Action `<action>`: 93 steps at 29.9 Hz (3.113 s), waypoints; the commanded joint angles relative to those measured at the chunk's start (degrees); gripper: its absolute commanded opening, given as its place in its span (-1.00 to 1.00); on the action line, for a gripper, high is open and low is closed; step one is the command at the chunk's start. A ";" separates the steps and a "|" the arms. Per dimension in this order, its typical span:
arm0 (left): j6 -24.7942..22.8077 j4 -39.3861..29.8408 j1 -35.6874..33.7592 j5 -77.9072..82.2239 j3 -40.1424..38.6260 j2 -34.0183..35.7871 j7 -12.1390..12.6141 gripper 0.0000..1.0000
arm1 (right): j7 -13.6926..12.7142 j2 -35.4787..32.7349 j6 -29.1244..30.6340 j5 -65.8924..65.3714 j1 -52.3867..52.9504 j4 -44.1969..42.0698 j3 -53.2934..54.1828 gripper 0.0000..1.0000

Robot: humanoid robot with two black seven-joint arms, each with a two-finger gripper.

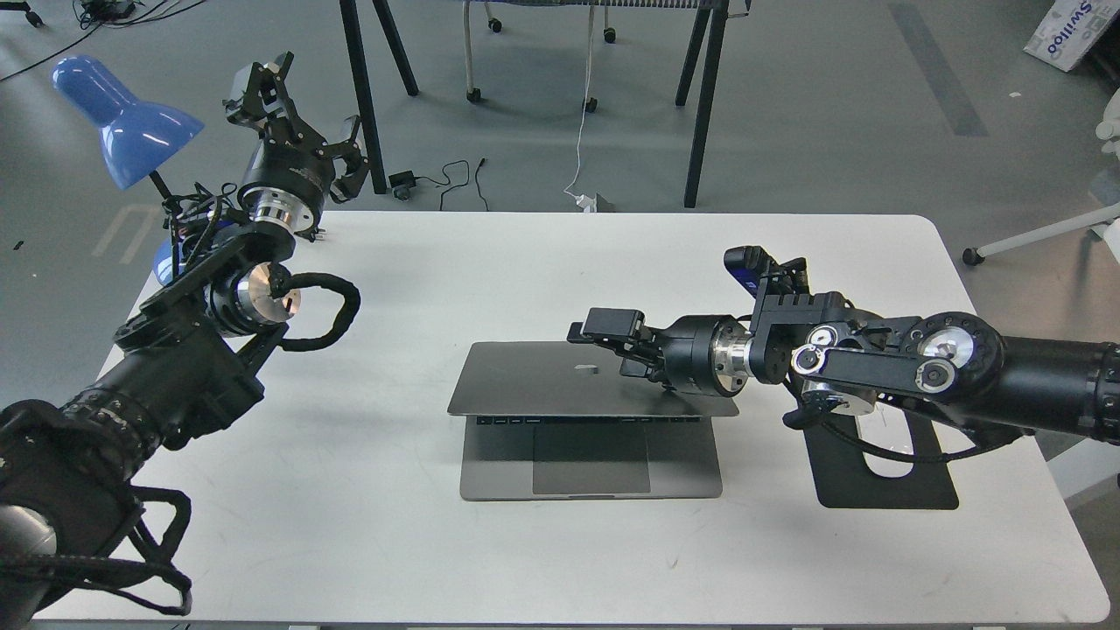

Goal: Close notebook with right arm

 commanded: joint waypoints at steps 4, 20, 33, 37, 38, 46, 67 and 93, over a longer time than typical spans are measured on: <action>0.00 0.00 0.00 0.03 -0.09 0.00 0.00 1.00 | 0.00 1.46 -0.02 -1.14 -0.59 -0.09 -3.56 1.00; 0.00 0.00 0.00 0.03 -0.09 0.09 0.00 1.00 | -1.40 3.58 -0.64 -1.76 -3.32 -1.85 -7.87 1.00; 0.00 0.00 0.00 -0.06 -0.17 0.09 0.00 1.00 | -1.49 2.53 -0.90 -1.15 -2.35 -2.03 -1.22 1.00; 0.00 0.00 0.00 -0.06 -0.09 0.09 0.00 1.00 | -1.49 0.33 -0.81 -1.14 -2.09 -2.11 5.56 1.00; 0.00 0.00 -0.09 -0.06 -0.17 0.09 0.00 1.00 | -1.49 -0.11 -0.81 -1.14 -2.09 -2.29 7.49 1.00; 0.00 0.00 0.00 -0.06 -0.09 0.00 0.00 1.00 | -0.87 -0.64 -1.08 -0.88 -5.33 -12.99 33.04 1.00; 0.00 0.00 0.00 -0.06 -0.09 0.00 0.00 1.00 | -0.61 4.11 3.13 14.66 -22.56 -18.72 80.97 1.00; 0.00 0.00 0.00 0.03 -0.09 0.00 0.00 1.00 | 2.47 5.25 10.87 26.63 -28.81 -22.33 81.16 1.00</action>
